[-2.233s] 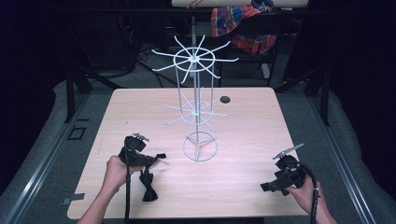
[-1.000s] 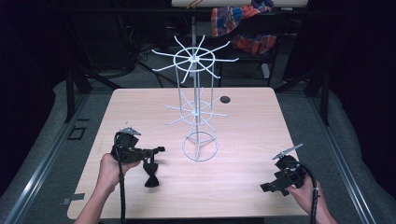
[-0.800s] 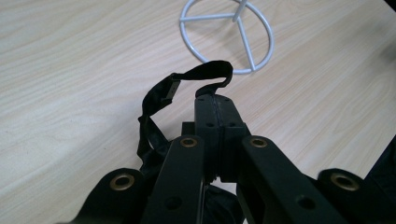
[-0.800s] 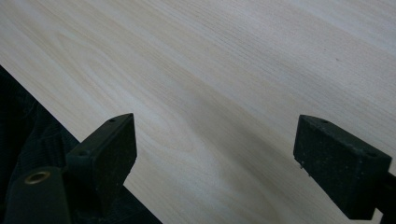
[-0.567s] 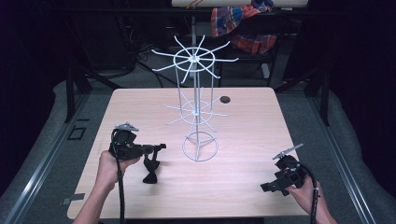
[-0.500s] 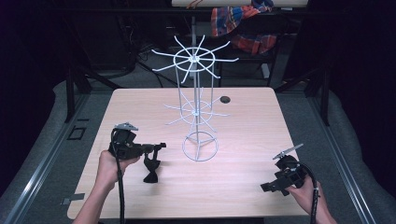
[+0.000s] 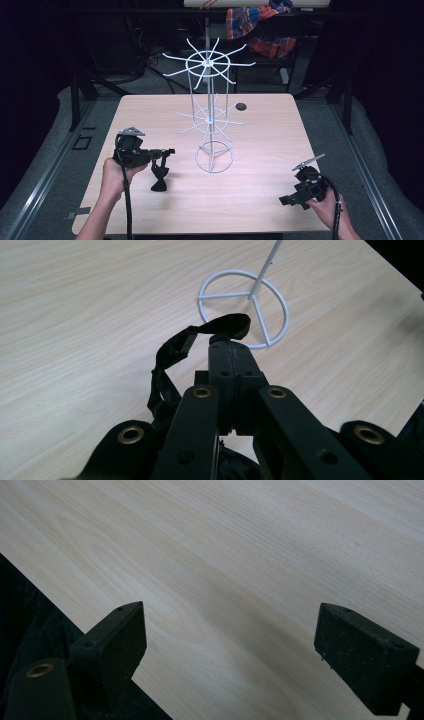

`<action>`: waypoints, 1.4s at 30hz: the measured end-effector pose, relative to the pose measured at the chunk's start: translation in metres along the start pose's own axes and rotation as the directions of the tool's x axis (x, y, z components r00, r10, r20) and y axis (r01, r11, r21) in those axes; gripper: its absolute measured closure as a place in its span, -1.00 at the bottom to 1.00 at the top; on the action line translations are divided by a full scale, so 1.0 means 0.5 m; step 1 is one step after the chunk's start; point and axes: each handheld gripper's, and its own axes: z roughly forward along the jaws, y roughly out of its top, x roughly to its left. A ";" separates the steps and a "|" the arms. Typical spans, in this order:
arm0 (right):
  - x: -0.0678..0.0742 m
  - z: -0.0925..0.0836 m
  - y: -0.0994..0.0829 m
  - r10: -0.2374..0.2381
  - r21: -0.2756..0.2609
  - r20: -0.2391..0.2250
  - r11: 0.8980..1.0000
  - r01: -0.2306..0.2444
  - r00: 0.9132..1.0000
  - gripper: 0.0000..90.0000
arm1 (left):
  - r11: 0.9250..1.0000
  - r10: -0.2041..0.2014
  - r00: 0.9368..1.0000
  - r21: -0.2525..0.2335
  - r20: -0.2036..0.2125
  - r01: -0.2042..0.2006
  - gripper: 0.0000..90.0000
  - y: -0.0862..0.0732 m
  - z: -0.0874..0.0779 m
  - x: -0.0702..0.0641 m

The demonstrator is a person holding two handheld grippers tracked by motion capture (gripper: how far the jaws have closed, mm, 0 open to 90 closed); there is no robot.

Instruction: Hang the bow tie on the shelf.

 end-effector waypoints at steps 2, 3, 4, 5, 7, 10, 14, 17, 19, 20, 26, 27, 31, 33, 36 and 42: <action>0.000 0.000 0.000 0.000 -0.001 0.002 1.000 0.000 1.000 -0.71 | 1.000 0.003 1.000 -0.003 -0.002 -0.003 1.00 0.002 -0.002 -0.003; 0.000 0.000 0.000 0.001 -0.001 0.002 1.000 -0.001 1.000 -0.71 | 1.000 0.010 1.000 -0.002 -0.005 -0.010 1.00 0.003 -0.003 -0.004; 0.000 -0.002 0.000 0.002 0.000 -0.001 1.000 -0.002 1.000 -0.71 | 1.000 0.012 1.000 -0.002 -0.006 -0.012 1.00 0.004 -0.005 -0.005; 0.000 -0.002 0.000 0.003 -0.001 -0.001 1.000 -0.003 1.000 -0.71 | 1.000 0.014 1.000 -0.002 -0.005 -0.014 1.00 0.005 -0.006 -0.007; 0.000 -0.001 0.000 0.003 0.000 -0.001 1.000 -0.003 1.000 -0.71 | 1.000 0.018 1.000 -0.008 -0.008 -0.018 1.00 0.007 -0.009 -0.009; 0.000 -0.001 0.000 0.001 -0.001 0.001 1.000 -0.001 1.000 -0.71 | 1.000 0.022 1.000 -0.012 -0.008 -0.022 1.00 0.013 -0.015 -0.012; 0.000 -0.001 -0.001 0.004 0.000 0.002 1.000 -0.004 1.000 -0.71 | 1.000 0.018 1.000 -0.024 -0.006 -0.018 1.00 0.021 -0.020 -0.016; 0.000 -0.002 -0.001 0.001 0.000 0.000 1.000 -0.001 1.000 -0.71 | 1.000 0.023 1.000 -0.020 -0.008 -0.023 1.00 0.026 -0.019 -0.018; 0.000 -0.002 -0.001 0.001 -0.001 0.000 1.000 -0.001 1.000 -0.71 | 1.000 0.024 1.000 -0.014 -0.010 -0.025 1.00 0.029 -0.017 -0.019; 0.001 -0.002 -0.001 0.005 -0.004 0.000 1.000 -0.005 1.000 -0.71 | 1.000 0.023 1.000 -0.018 -0.010 -0.023 1.00 0.031 -0.017 -0.020; 0.001 -0.002 -0.002 0.012 -0.009 -0.003 1.000 -0.012 1.000 -0.71 | 0.999 0.031 0.999 -0.031 -0.009 -0.031 1.00 0.050 -0.017 -0.030; 0.001 -0.003 -0.002 0.008 -0.006 -0.006 1.000 -0.008 1.000 -0.71 | 0.999 0.033 0.999 -0.032 -0.008 -0.033 1.00 0.053 -0.017 -0.031; 0.001 -0.003 -0.002 0.009 -0.005 -0.003 1.000 -0.009 1.000 -0.71 | 0.999 0.027 1.000 -0.037 -0.012 -0.028 1.00 0.063 -0.017 -0.032; -0.001 -0.004 -0.002 0.005 -0.002 -0.003 1.000 -0.005 1.000 -0.71 | 0.999 0.026 1.000 -0.041 -0.010 -0.026 1.00 0.067 -0.017 -0.031; -0.001 -0.004 -0.002 0.007 -0.006 0.004 1.000 -0.007 1.000 -0.71 | 0.999 0.028 1.000 -0.046 -0.011 -0.028 1.00 0.074 -0.019 -0.033; 0.002 -0.003 -0.003 0.018 -0.015 0.005 1.000 -0.018 1.000 -0.71 | 0.998 0.025 1.000 -0.057 -0.014 -0.025 1.00 0.083 -0.020 -0.033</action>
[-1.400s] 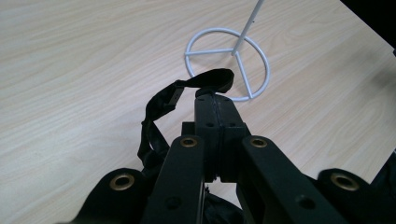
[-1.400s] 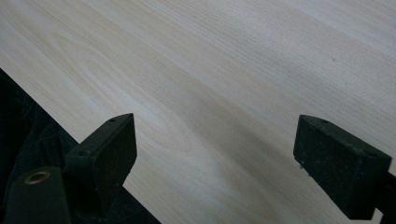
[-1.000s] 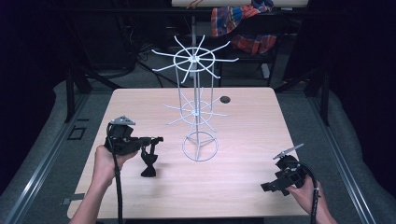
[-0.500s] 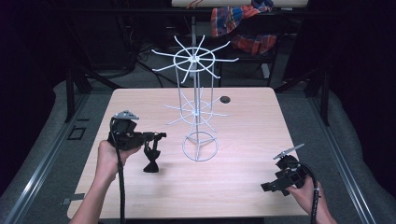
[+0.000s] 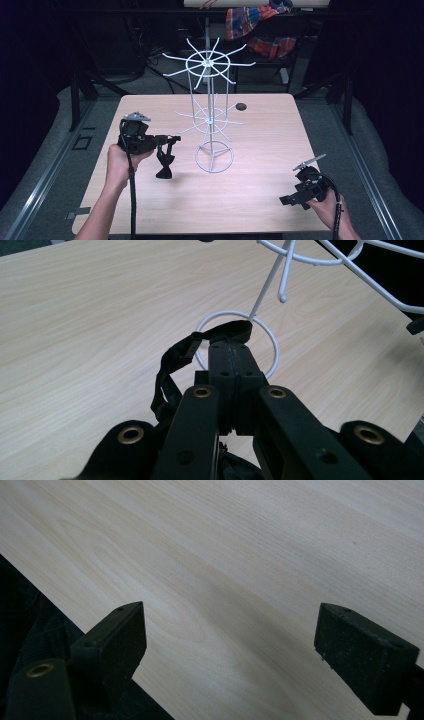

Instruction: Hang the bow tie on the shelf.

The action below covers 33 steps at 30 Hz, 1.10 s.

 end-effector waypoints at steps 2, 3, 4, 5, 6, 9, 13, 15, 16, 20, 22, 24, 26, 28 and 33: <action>-0.002 -0.001 0.001 -0.010 0.010 -0.001 1.000 0.010 1.000 -0.71 | 1.000 -0.003 1.000 -0.001 0.000 0.003 1.00 0.003 -0.002 0.000; -0.002 -0.001 0.000 -0.006 0.004 -0.009 1.000 0.006 1.000 -0.71 | 1.000 -0.001 1.000 -0.003 0.000 0.001 1.00 0.005 -0.003 0.000; -0.002 -0.002 0.001 -0.006 0.005 -0.008 1.000 0.006 1.000 -0.72 | 1.000 0.001 1.000 -0.004 -0.001 -0.001 1.00 0.007 -0.004 -0.001; -0.002 -0.002 0.001 -0.009 0.007 -0.005 1.000 0.009 1.000 -0.72 | 1.000 0.003 1.000 -0.006 -0.003 -0.003 1.00 0.010 -0.005 -0.002; -0.002 -0.002 0.001 -0.009 0.007 -0.005 1.000 0.009 1.000 -0.72 | 1.000 0.003 1.000 -0.010 -0.003 -0.003 1.00 0.012 -0.006 -0.003; -0.002 -0.002 0.001 -0.008 0.007 -0.005 1.000 0.008 1.000 -0.71 | 1.000 0.007 1.000 -0.012 -0.007 -0.007 1.00 0.019 -0.008 -0.005; -0.003 -0.002 0.001 -0.011 0.012 -0.008 1.000 0.011 1.000 -0.71 | 1.000 0.008 1.000 -0.015 -0.008 -0.008 1.00 0.026 -0.011 -0.005; -0.003 -0.002 0.001 -0.009 0.009 -0.011 1.000 0.009 1.000 -0.72 | 1.000 0.008 1.000 -0.021 -0.011 -0.008 1.00 0.030 -0.012 -0.006; -0.003 -0.002 0.001 -0.011 0.011 -0.008 1.000 0.011 1.000 -0.72 | 1.000 0.009 1.000 -0.017 -0.010 -0.010 1.00 0.032 -0.014 -0.006; -0.003 -0.002 0.001 -0.006 0.008 -0.006 1.000 0.006 1.000 -0.72 | 1.000 0.009 1.000 -0.022 -0.016 -0.009 1.00 0.038 -0.013 -0.008; -0.002 -0.002 0.001 -0.006 0.008 -0.006 1.000 0.006 1.000 -0.72 | 1.000 0.009 1.000 -0.022 -0.013 -0.009 1.00 0.041 -0.014 -0.009; -0.003 -0.002 0.001 -0.009 0.010 -0.011 1.000 0.010 1.000 -0.72 | 1.000 0.010 1.000 -0.028 -0.013 -0.010 1.00 0.044 -0.014 -0.011; -0.003 -0.002 0.001 -0.009 0.011 -0.012 1.000 0.009 1.000 -0.72 | 0.999 0.015 1.000 -0.032 -0.013 -0.016 1.00 0.047 -0.015 -0.013; -0.003 -0.001 0.001 -0.009 0.012 -0.005 1.000 0.009 1.000 -0.72 | 0.999 0.020 1.000 -0.035 -0.012 -0.020 1.00 0.050 -0.015 -0.017; -0.002 -0.001 0.001 -0.004 0.010 -0.011 1.000 0.005 1.000 -0.72 | 0.999 0.037 0.999 -0.038 -0.001 -0.037 1.00 0.057 -0.020 -0.027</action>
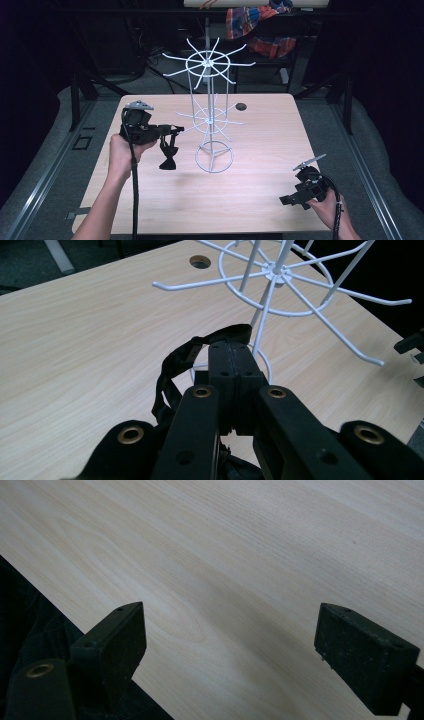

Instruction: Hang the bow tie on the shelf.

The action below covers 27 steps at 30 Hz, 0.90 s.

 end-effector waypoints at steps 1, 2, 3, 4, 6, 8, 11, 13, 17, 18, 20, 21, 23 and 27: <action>0.000 0.000 0.000 0.000 0.000 0.000 1.000 0.000 1.000 -0.72 | 1.000 0.002 1.000 0.001 0.002 -0.002 1.00 0.001 -0.001 -0.003; 0.000 0.000 0.000 0.000 0.000 -0.001 1.000 0.000 1.000 -0.72 | 1.000 0.007 1.000 -0.001 0.003 -0.007 1.00 0.002 -0.003 -0.005; -0.001 -0.001 0.000 -0.004 0.003 -0.003 1.000 0.004 1.000 -0.72 | 1.000 0.012 1.000 0.003 0.006 -0.012 1.00 0.003 -0.004 -0.007; 0.000 0.000 0.000 0.000 -0.001 -0.001 1.000 0.000 1.000 -0.72 | 1.000 0.014 1.000 0.003 0.007 -0.014 1.00 0.003 -0.005 -0.009; 0.000 0.000 0.000 0.001 0.000 -0.001 1.000 -0.001 1.000 -0.72 | 1.000 0.021 1.000 0.001 0.008 -0.021 1.00 0.004 -0.006 -0.012; 0.000 0.000 0.000 0.000 0.001 -0.001 1.000 0.000 1.000 -0.72 | 1.000 0.027 1.000 -0.001 0.012 -0.027 1.00 0.005 -0.007 -0.015; 0.000 0.001 0.001 0.000 0.001 0.003 1.000 0.000 1.000 -0.72 | 1.000 0.030 0.999 0.004 0.018 -0.030 1.00 0.006 -0.007 -0.017; 0.000 0.001 0.001 0.002 0.000 -0.001 1.000 -0.002 1.000 -0.72 | 0.999 0.033 0.999 0.006 0.021 -0.034 1.00 0.008 -0.005 -0.019; 0.000 0.001 0.000 0.003 0.001 0.000 1.000 -0.003 1.000 -0.72 | 0.999 0.042 0.999 0.007 0.033 -0.042 1.00 0.011 0.002 -0.027; 0.000 0.001 0.000 0.003 0.001 0.000 1.000 -0.003 1.000 -0.72 | 0.999 0.045 0.998 0.008 0.037 -0.045 1.00 0.012 0.004 -0.029; 0.000 -0.001 0.000 -0.005 0.002 0.009 1.000 0.005 1.000 -0.72 | 0.998 0.054 0.998 0.012 0.044 -0.054 1.00 0.015 0.007 -0.036; 0.000 -0.001 0.000 -0.005 0.002 0.009 1.000 0.005 1.000 -0.72 | 0.998 0.060 0.997 0.013 0.045 -0.061 1.00 0.016 0.009 -0.040; 0.000 -0.001 -0.001 0.000 -0.004 0.001 1.000 0.000 1.000 -0.72 | 0.998 0.065 0.996 0.015 0.053 -0.065 1.00 0.018 0.014 -0.046; -0.001 -0.002 -0.001 -0.009 0.007 0.015 1.000 0.009 1.000 -0.72 | 0.997 0.072 0.996 0.019 0.060 -0.073 1.00 0.020 0.027 -0.057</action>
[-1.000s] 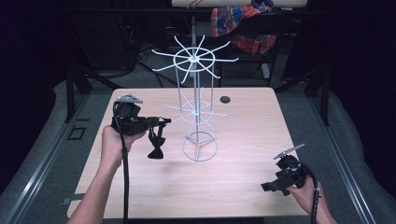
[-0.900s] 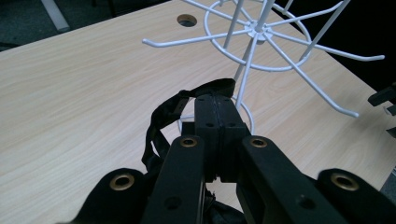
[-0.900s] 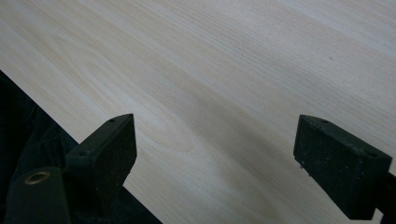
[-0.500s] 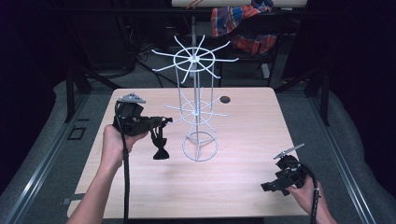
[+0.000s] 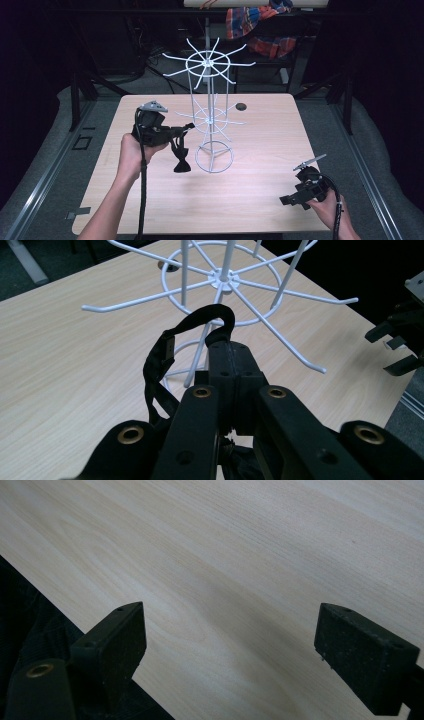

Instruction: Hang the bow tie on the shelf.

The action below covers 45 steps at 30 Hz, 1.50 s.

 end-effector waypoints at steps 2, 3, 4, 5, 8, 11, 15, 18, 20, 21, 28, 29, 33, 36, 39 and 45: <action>0.001 0.001 -0.001 0.008 -0.008 -0.002 1.000 -0.008 1.000 -0.72 | 1.000 0.006 1.000 0.004 0.005 -0.006 1.00 0.001 0.006 -0.004; 0.000 0.000 0.000 0.003 -0.003 -0.009 1.000 -0.003 1.000 -0.72 | 1.000 0.004 1.000 0.004 0.008 -0.004 1.00 0.000 0.010 -0.006; 0.001 0.001 -0.001 0.012 -0.012 -0.009 1.000 -0.012 1.000 -0.72 | 1.000 0.004 1.000 0.007 0.011 -0.004 1.00 0.000 0.014 -0.008; 0.002 0.002 -0.001 0.018 -0.017 -0.015 1.000 -0.018 1.000 -0.72 | 1.000 0.007 1.000 0.011 0.013 -0.007 1.00 -0.001 0.018 -0.008; 0.001 0.001 -0.001 0.018 -0.013 -0.015 1.000 -0.019 1.000 -0.72 | 1.000 0.010 1.000 0.021 0.021 -0.010 1.00 -0.005 0.029 -0.011; 0.001 0.003 -0.001 0.021 -0.014 -0.019 1.000 -0.021 1.000 -0.72 | 0.999 0.012 1.000 0.032 0.018 -0.012 1.00 -0.011 0.040 -0.012; 0.000 0.001 0.000 0.004 0.006 -0.008 1.000 -0.004 1.000 -0.72 | 0.999 0.005 1.000 0.044 0.017 -0.006 1.00 -0.023 0.051 -0.009; 0.000 0.002 0.000 0.012 -0.001 -0.018 1.000 -0.012 1.000 -0.72 | 0.999 0.004 1.000 0.048 0.014 -0.005 1.00 -0.030 0.058 -0.007; 0.001 0.004 0.000 0.018 -0.003 -0.017 1.000 -0.018 1.000 -0.72 | 0.999 0.005 1.000 0.051 0.013 -0.006 1.00 -0.035 0.063 -0.005; 0.001 0.004 0.000 0.011 0.000 -0.010 1.000 -0.011 1.000 -0.72 | 0.999 0.002 1.000 0.050 0.014 -0.003 1.00 -0.037 0.065 -0.004; 0.001 0.005 0.000 0.015 -0.001 -0.016 1.000 -0.015 1.000 -0.71 | 0.998 -0.004 1.000 0.058 0.010 0.004 1.00 -0.044 0.080 -0.001; 0.000 0.004 0.000 0.009 0.005 -0.016 1.000 -0.009 1.000 -0.71 | 0.998 0.000 1.000 0.062 0.006 0.000 1.00 -0.044 0.082 -0.001; -0.001 0.004 0.001 0.004 0.011 -0.014 1.000 -0.004 1.000 -0.71 | 0.998 0.002 1.000 0.064 -0.005 -0.002 1.00 -0.047 0.088 -0.002; -0.001 0.005 0.001 0.004 0.010 -0.018 1.000 -0.004 1.000 -0.71 | 0.998 0.002 1.000 0.064 -0.008 -0.002 1.00 -0.049 0.089 -0.002; -0.001 0.006 0.001 0.008 0.009 -0.019 1.000 -0.007 1.000 -0.71 | 0.998 0.003 1.000 0.063 -0.013 -0.002 1.00 -0.050 0.088 -0.001; 0.001 0.006 -0.002 0.026 -0.009 -0.014 1.000 -0.026 1.000 -0.71 | 0.998 0.023 0.999 0.062 -0.033 -0.021 0.98 -0.051 0.086 -0.005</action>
